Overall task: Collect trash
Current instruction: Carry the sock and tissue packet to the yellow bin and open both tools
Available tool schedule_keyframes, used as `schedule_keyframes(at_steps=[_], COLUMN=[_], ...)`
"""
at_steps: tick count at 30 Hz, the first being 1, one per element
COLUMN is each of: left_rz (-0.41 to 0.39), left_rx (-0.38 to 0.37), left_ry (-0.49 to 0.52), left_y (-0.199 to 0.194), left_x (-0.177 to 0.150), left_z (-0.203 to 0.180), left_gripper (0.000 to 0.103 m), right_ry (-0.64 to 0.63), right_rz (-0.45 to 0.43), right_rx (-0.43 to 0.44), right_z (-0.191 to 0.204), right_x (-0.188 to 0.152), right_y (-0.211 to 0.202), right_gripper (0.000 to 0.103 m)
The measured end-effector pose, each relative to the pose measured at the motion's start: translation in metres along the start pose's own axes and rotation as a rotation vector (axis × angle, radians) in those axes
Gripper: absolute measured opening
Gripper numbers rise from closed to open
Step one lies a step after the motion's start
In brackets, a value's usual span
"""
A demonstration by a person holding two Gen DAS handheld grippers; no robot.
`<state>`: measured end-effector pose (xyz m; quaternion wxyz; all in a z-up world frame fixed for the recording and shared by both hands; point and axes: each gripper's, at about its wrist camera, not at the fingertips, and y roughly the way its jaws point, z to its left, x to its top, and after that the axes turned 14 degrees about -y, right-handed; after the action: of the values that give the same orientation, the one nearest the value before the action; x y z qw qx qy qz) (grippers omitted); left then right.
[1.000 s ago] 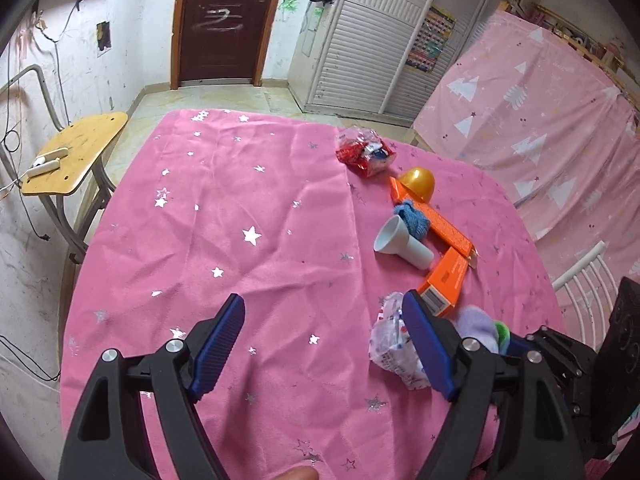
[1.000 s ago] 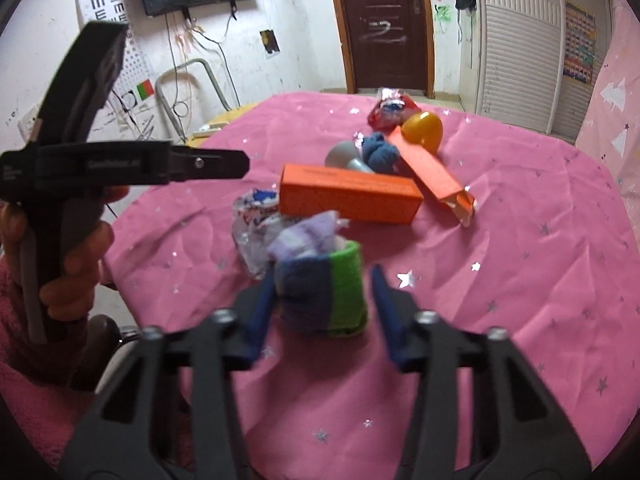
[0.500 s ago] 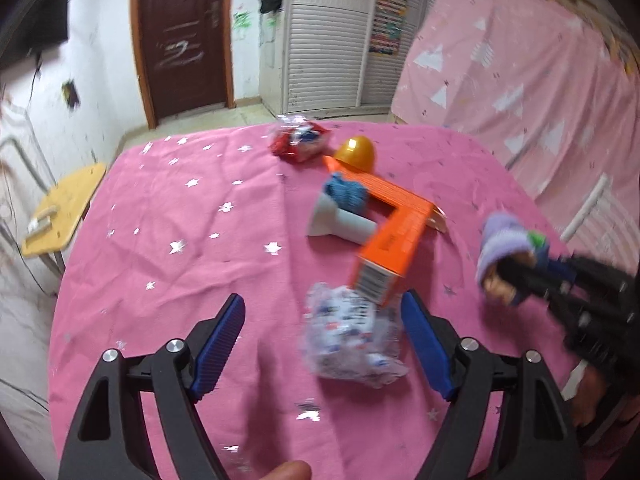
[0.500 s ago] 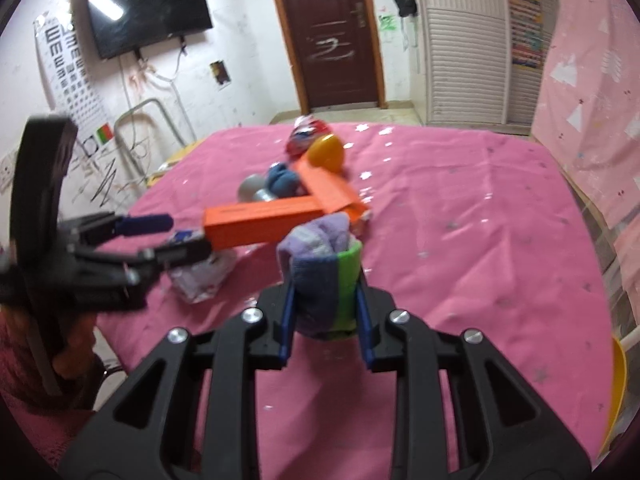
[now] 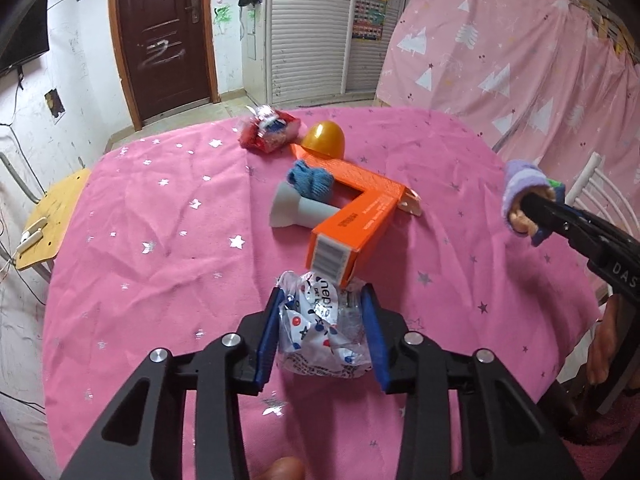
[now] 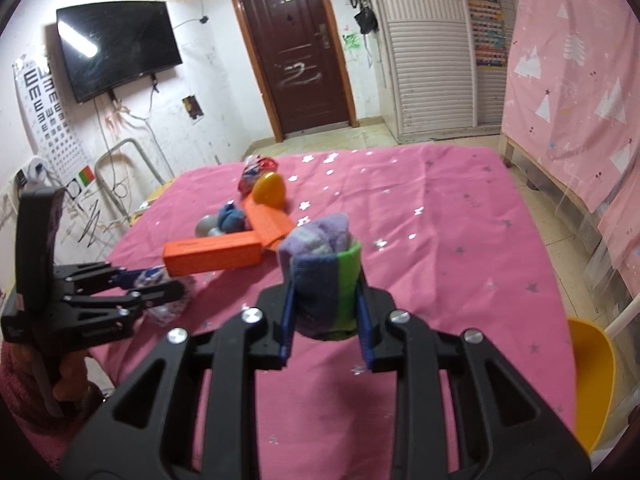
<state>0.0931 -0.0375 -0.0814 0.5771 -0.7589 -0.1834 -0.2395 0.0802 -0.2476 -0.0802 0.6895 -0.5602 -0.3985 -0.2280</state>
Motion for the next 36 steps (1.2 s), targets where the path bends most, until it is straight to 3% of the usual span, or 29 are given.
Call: schedule_keyframes(at_steps=[11, 18, 36], left_rz=[-0.18, -0.252, -0.247], left_rx=[0.006, -0.011, -0.109], left_ry=[-0.013, 0.005, 0.13], left_y=[-0.076, -0.1, -0.09], left_x=[0.014, 0.026, 0.04], left_z=[0.008, -0.007, -0.098], left_gripper=[0.031, 0.031, 0.031], right_ry=[0.038, 0.046, 0.102], right_rz=[-0.053, -0.083, -0.136], right_rx=[-0.055, -0.102, -0.287], right_z=[-0.022, -0.029, -0.084], right_x=[0.003, 0.004, -0.015], right_y=[-0.02, -0.033, -0.078], right_gripper=[0.025, 0.025, 0.025])
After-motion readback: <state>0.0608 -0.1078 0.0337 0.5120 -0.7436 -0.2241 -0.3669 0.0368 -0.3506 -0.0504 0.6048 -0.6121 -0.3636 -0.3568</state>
